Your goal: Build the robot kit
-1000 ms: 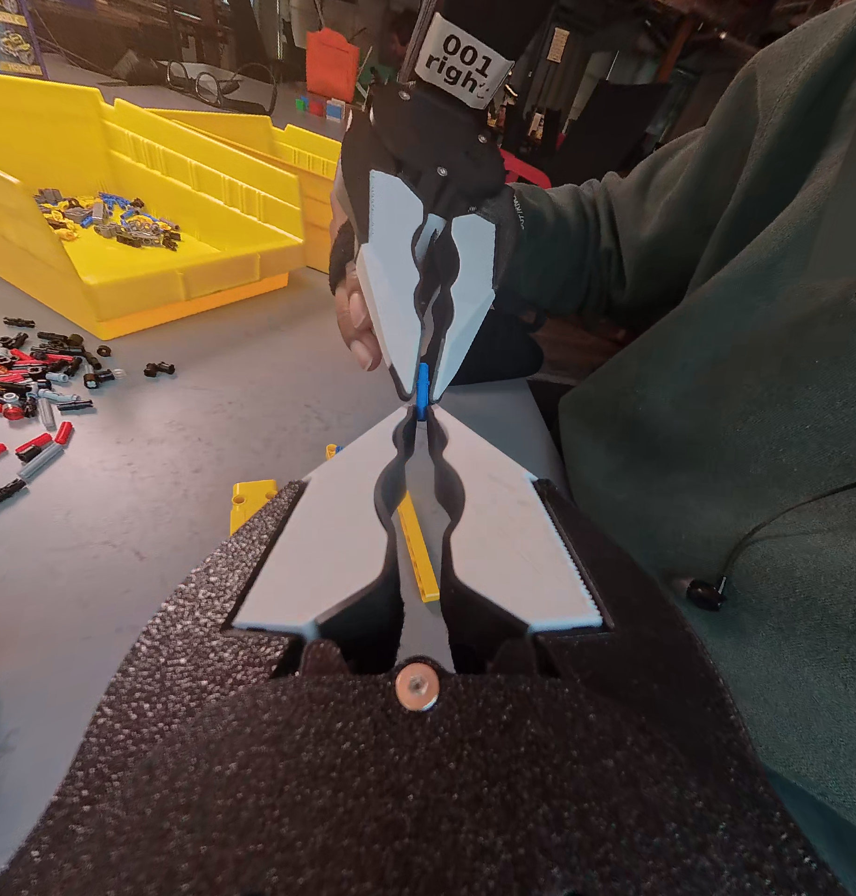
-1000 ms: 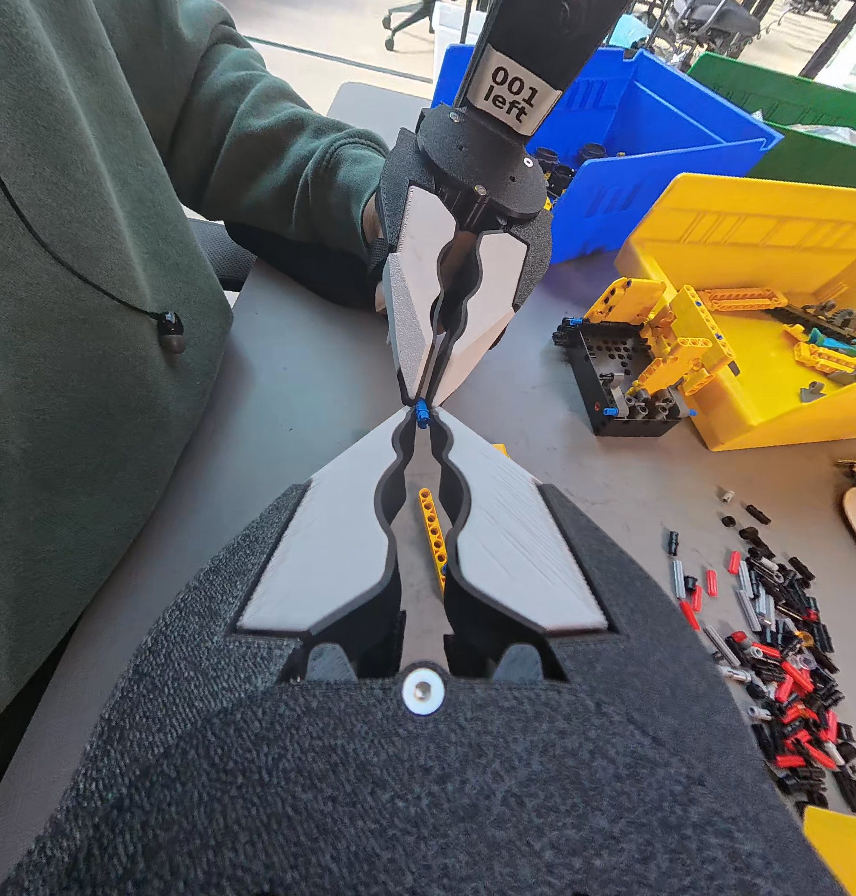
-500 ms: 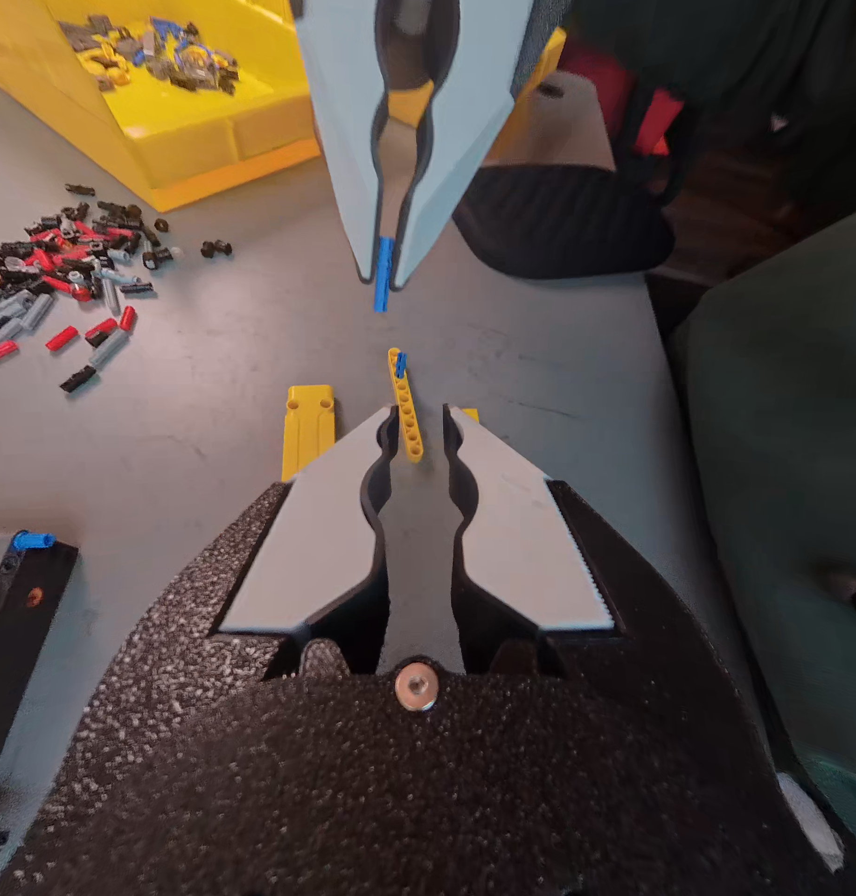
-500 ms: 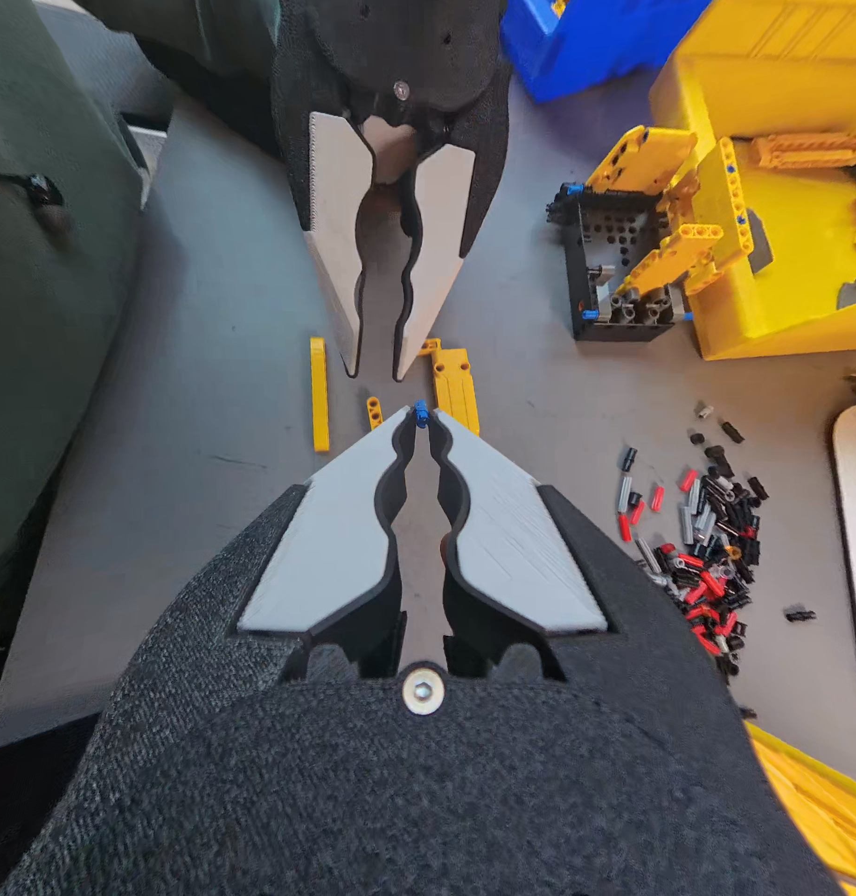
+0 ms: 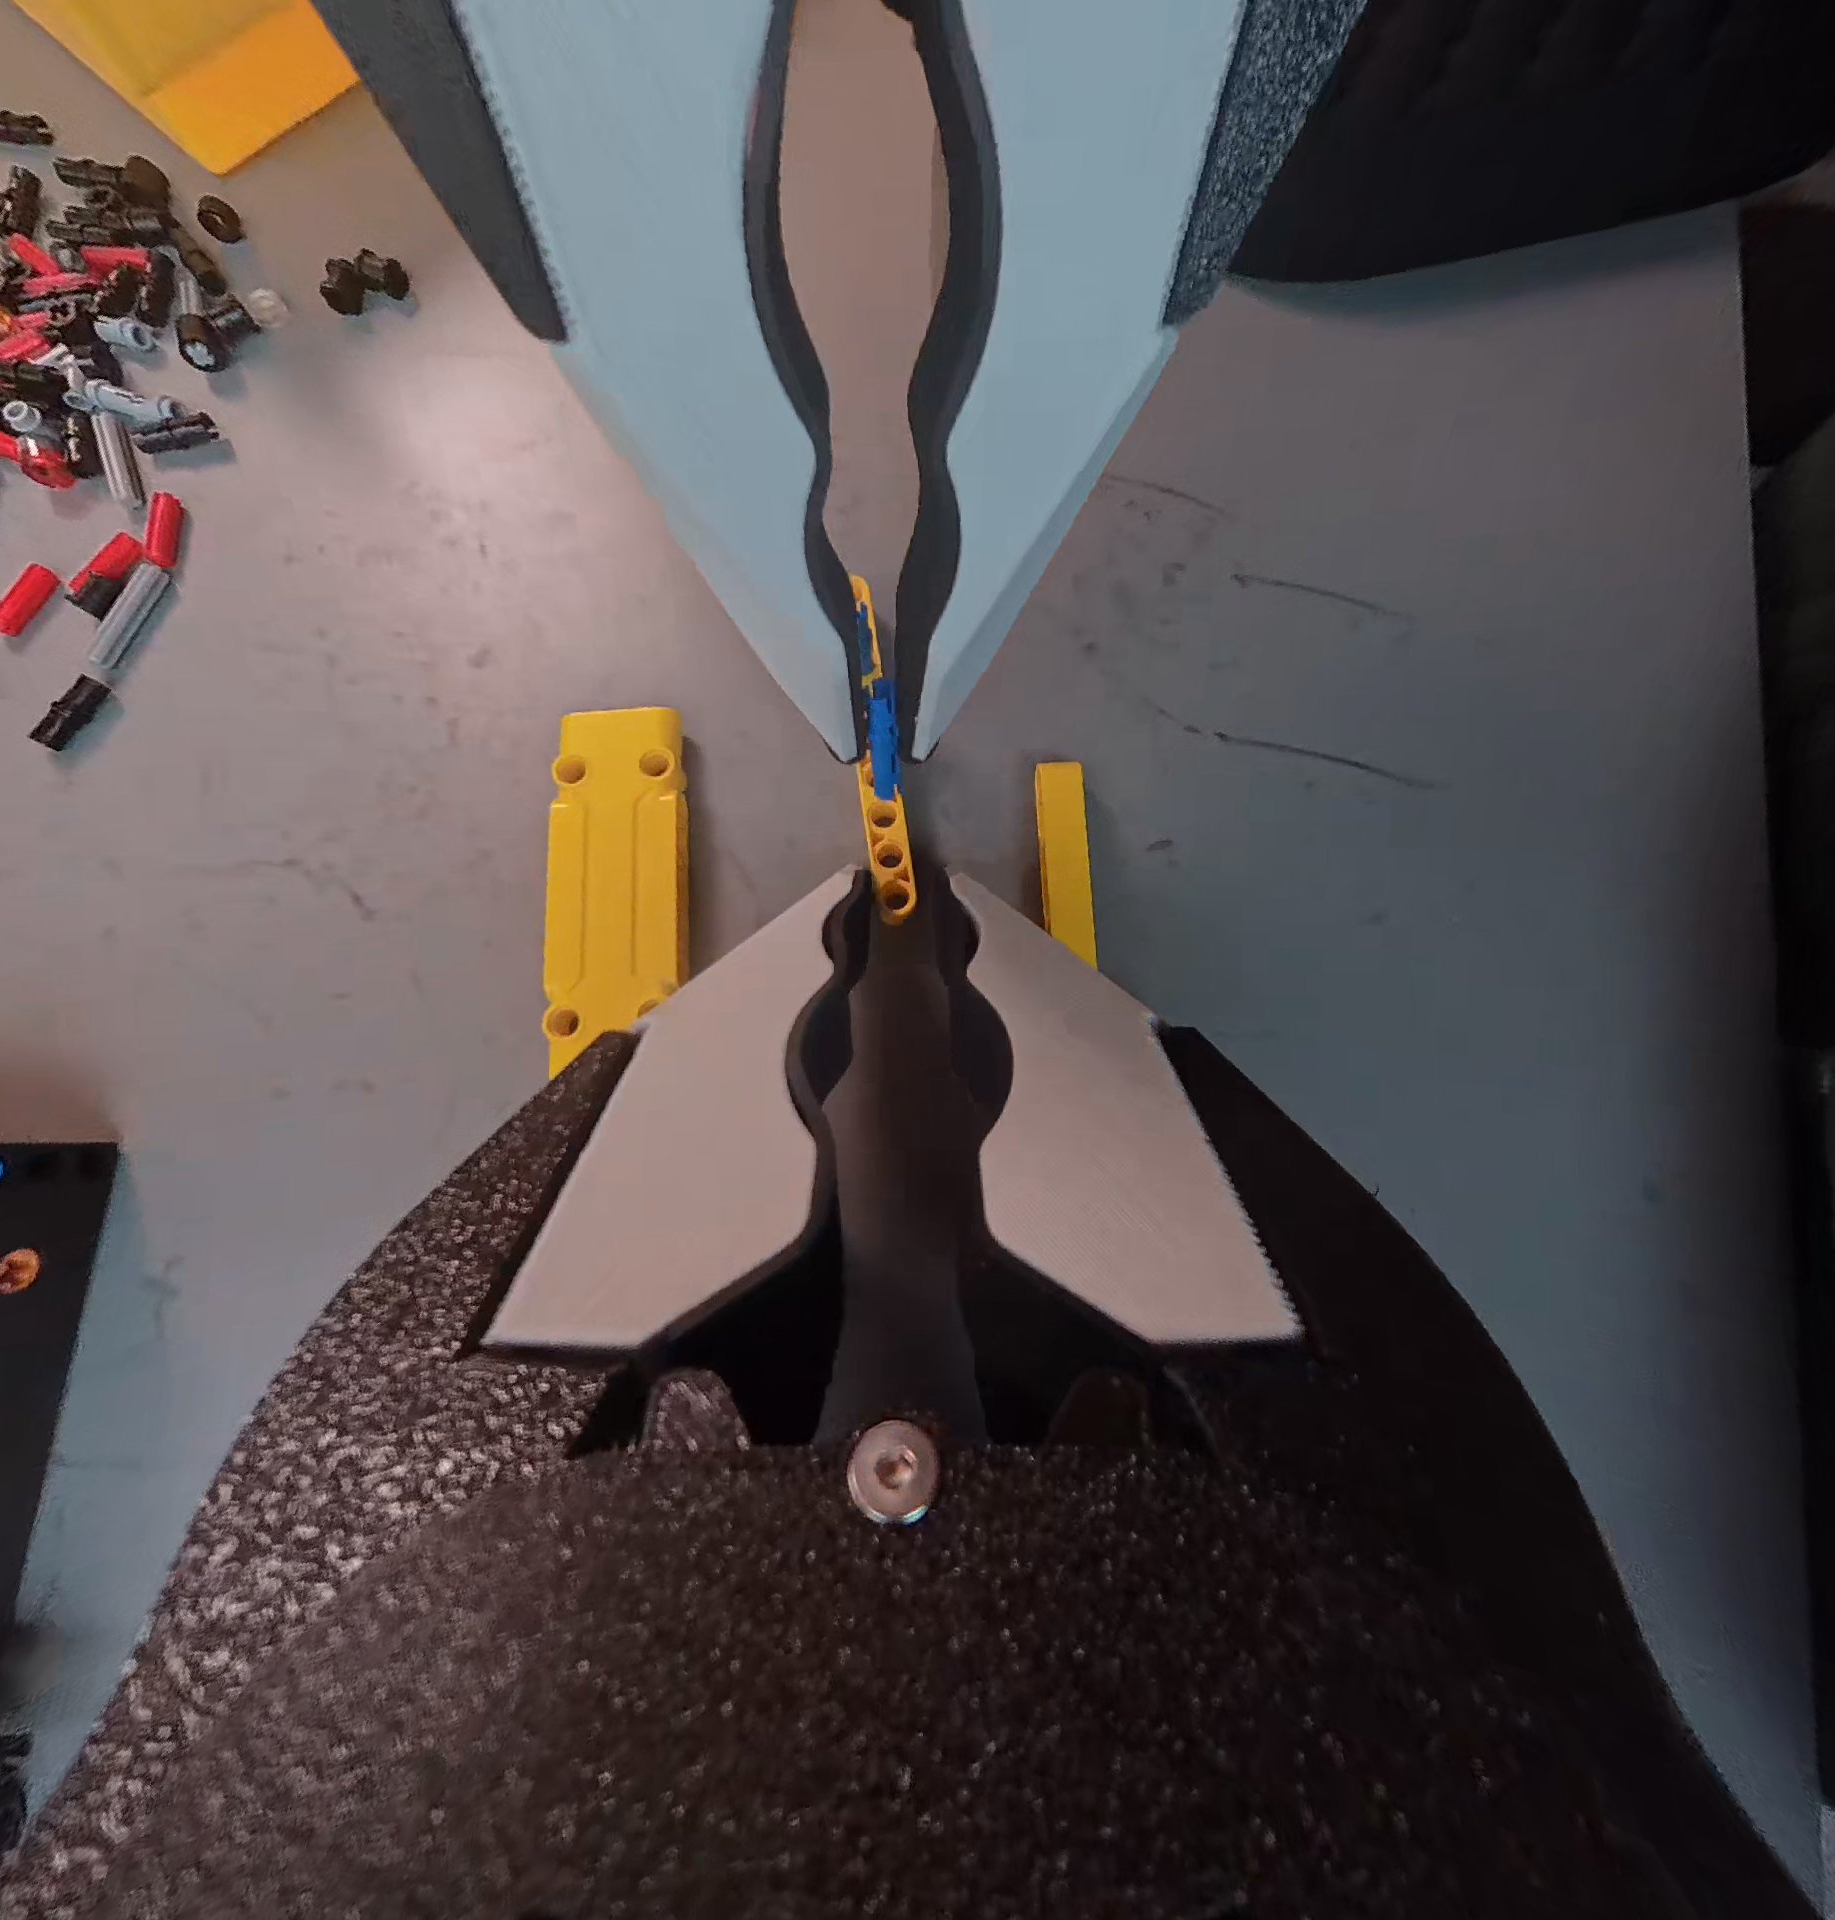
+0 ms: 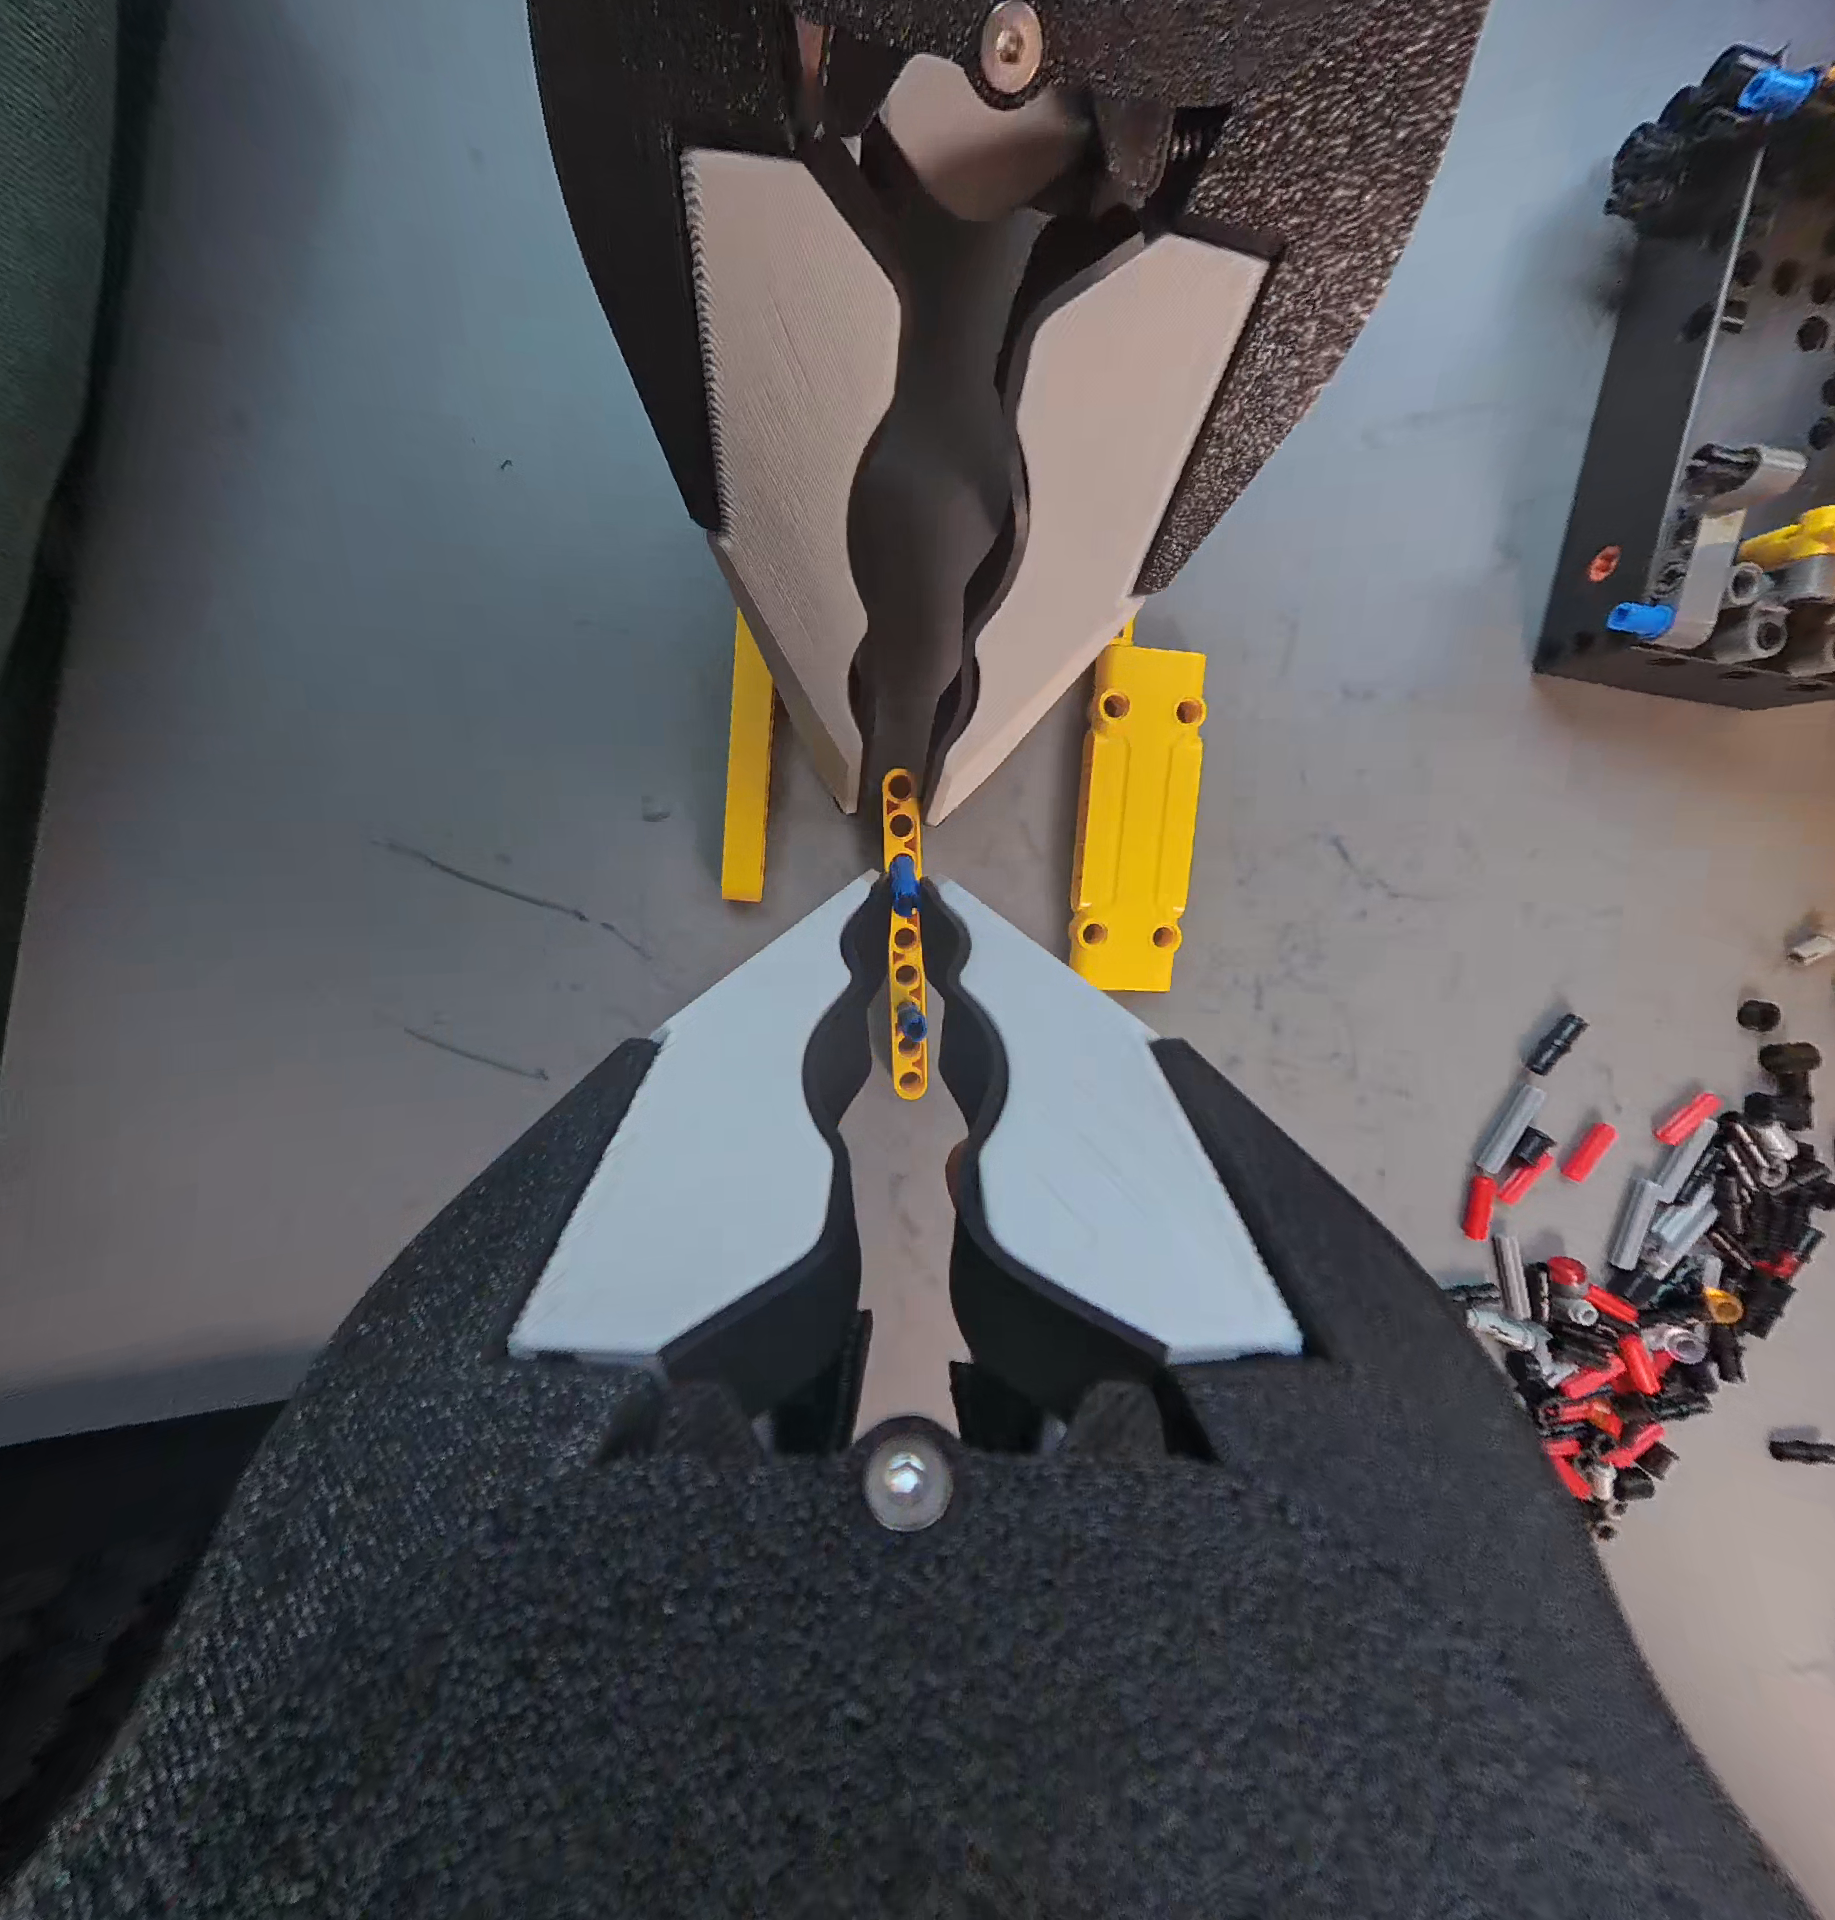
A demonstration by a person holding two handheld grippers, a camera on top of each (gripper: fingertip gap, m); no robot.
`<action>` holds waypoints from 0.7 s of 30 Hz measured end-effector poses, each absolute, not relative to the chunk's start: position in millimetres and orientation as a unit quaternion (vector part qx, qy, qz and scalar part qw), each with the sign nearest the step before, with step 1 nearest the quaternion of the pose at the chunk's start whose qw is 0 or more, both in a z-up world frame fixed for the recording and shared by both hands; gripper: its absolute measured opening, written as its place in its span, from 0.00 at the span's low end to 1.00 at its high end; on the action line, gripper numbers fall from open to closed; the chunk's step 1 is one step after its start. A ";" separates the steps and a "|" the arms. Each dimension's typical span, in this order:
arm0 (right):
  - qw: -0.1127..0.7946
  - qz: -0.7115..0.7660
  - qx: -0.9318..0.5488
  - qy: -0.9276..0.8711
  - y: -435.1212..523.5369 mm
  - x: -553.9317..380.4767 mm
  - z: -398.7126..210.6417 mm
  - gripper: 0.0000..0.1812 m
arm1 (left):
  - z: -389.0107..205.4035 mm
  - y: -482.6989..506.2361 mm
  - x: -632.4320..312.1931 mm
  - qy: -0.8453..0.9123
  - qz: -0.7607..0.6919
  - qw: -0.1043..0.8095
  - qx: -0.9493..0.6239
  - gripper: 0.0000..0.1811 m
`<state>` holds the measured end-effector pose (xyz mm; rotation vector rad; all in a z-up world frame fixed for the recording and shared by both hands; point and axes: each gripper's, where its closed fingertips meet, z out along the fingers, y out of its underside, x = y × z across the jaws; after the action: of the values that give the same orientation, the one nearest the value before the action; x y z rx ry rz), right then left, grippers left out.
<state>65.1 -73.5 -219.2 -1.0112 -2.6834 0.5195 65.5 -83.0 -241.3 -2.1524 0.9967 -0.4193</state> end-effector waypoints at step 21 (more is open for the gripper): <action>0.097 0.113 -0.308 -0.940 -72.3 64.1 -230.2 0.02 | -241.6 -78.7 61.6 0.378 -0.180 0.352 -0.837 0.03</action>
<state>64.1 -72.3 -230.2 -0.9118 -2.7837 0.3334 61.6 -78.7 -241.6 -2.1673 0.9774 -0.4667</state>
